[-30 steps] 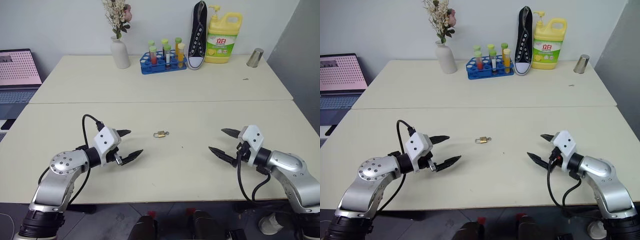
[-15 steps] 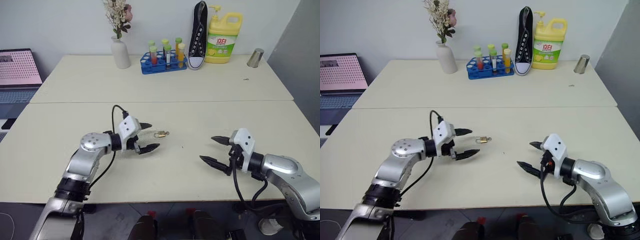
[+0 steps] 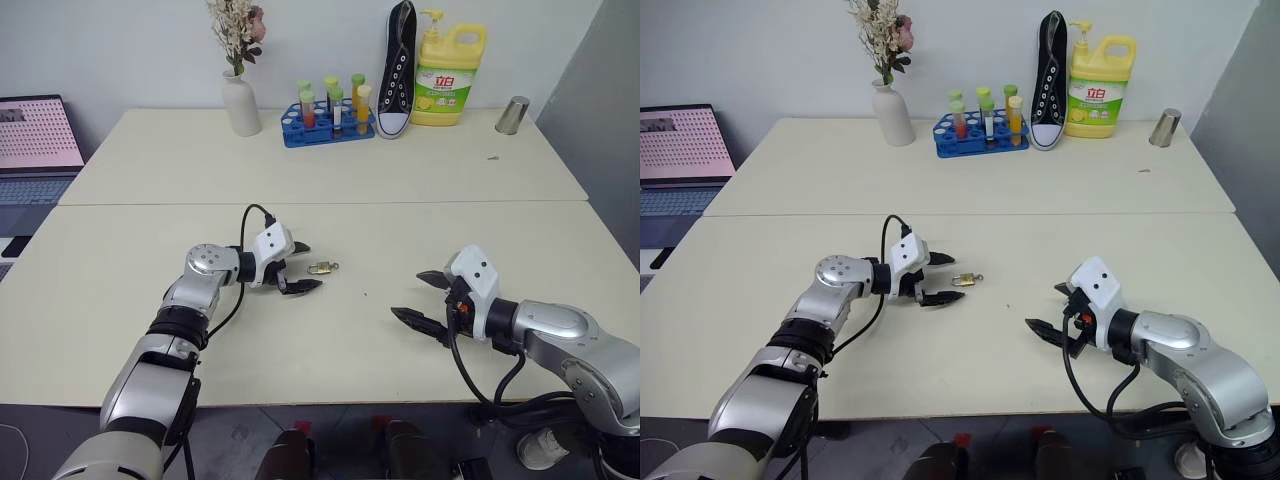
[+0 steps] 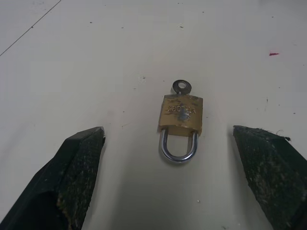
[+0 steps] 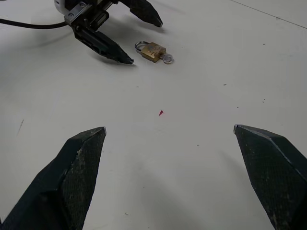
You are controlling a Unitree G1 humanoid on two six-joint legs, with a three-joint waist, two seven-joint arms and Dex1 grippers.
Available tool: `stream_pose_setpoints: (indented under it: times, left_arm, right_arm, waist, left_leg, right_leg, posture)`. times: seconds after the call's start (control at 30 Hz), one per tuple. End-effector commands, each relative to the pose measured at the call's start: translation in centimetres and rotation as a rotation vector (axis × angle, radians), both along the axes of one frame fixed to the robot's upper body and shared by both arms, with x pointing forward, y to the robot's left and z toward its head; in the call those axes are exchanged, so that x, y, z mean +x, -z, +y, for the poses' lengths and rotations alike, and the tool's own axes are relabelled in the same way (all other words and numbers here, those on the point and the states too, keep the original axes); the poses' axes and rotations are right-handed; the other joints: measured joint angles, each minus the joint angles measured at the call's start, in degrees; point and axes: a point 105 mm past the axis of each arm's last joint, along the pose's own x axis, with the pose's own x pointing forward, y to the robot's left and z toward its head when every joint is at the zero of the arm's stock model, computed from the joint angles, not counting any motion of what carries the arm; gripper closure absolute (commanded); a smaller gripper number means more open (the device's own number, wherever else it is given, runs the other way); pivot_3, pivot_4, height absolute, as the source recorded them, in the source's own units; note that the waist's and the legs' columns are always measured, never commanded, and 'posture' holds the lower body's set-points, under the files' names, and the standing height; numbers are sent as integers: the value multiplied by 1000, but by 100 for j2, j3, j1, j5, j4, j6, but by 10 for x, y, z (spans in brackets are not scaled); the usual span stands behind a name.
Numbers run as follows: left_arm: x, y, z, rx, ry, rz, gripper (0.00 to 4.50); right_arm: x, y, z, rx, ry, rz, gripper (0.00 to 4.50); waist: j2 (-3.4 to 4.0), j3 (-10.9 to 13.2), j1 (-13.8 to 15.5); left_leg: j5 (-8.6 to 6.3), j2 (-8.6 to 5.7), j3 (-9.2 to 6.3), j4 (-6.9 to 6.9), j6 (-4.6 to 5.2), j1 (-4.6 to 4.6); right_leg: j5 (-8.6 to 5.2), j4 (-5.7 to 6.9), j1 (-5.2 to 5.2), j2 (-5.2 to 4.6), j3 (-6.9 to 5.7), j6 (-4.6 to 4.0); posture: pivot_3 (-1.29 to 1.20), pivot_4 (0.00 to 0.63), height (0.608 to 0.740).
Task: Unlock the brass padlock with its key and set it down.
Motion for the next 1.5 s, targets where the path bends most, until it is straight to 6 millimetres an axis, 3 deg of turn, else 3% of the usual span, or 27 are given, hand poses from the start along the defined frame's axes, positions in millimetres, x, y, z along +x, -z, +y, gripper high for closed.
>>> stream_pose_setpoints:
  times: [0.03, 0.4, 0.5, 0.83, 1.03, 1.1, 1.23, 1.37, 1.5]
  left_arm:
    - [5, 3, -7, 27, 16, 0, 0]
    - [5, 15, -19, 77, 63, 34, 0]
    - [2, 22, -17, 111, 77, 61, 589]
    - [-4, 37, -10, 217, 93, 74, 3546]
    - [-5, 38, -13, 235, 117, 28, 3541]
    - [-12, 36, -19, 250, 194, -66, 3541]
    - [-32, -8, -39, 134, 325, -462, 3541]
    - [-55, -35, -46, 59, 381, -737, 3541]
    - [-78, -47, -48, 36, 446, -939, 3541]
  right_arm:
    - [-3, -13, 4, 19, -10, -44, 25]
    - [-4, -13, 2, 18, -7, -39, 25]
    - [-4, -12, 2, 14, -8, -38, 0]
    - [-4, -11, 2, 7, -18, -40, 0]
    - [-3, -10, 1, -14, -23, -55, 0]
    - [-4, -10, 1, -26, -36, -72, 0]
    - [-5, -15, 0, -47, -51, -215, 0]
    - [-10, -16, 5, -4, -86, -260, 0]
    - [-22, -12, 15, 109, -180, -109, 0]
  waist:
    - [-1, 0, 1]
    - [-6, -4, 27]
    - [-6, -6, 26]
    - [-3, -22, 21]
    - [-1, -29, 20]
    - [0, -29, 17]
    - [-1, -29, 15]
    - [-11, -21, 24]
    - [-11, -21, 23]
  left_leg:
    - [0, 0, 0, 0, 0, 0]
    - [-1, -4, -7, 11, 3, 0]
    - [-1, -4, -8, 11, 3, 1]
    - [-1, -1, -14, 40, 4, 11]
    - [-2, -1, -16, 62, 5, 14]
    - [-2, -1, -16, 65, 6, 14]
    - [-3, 7, -20, 61, 5, 10]
    - [5, 18, -16, 66, -11, -24]
    - [-5, 16, -12, 65, 6, -19]
  right_leg:
    - [0, 0, -1, 0, 0, 0]
    - [0, 3, 9, -2, -7, 1]
    - [0, 4, 9, -2, -8, 1]
    - [2, 14, 30, 5, -18, 7]
    - [4, 14, 49, 6, -28, 12]
    - [4, 13, 53, 5, -29, 14]
    - [4, 8, 41, 4, -17, 13]
    - [6, 11, 2, -11, 0, 12]
    - [8, 9, 9, -15, 3, 15]
  posture:
    - [0, 150, 740]
    - [0, 150, 740]
    - [0, 150, 740]
    - [0, 150, 740]
    - [0, 150, 740]
    - [0, 150, 740]
    - [0, 150, 740]
    - [0, 150, 740]
    - [0, 150, 740]
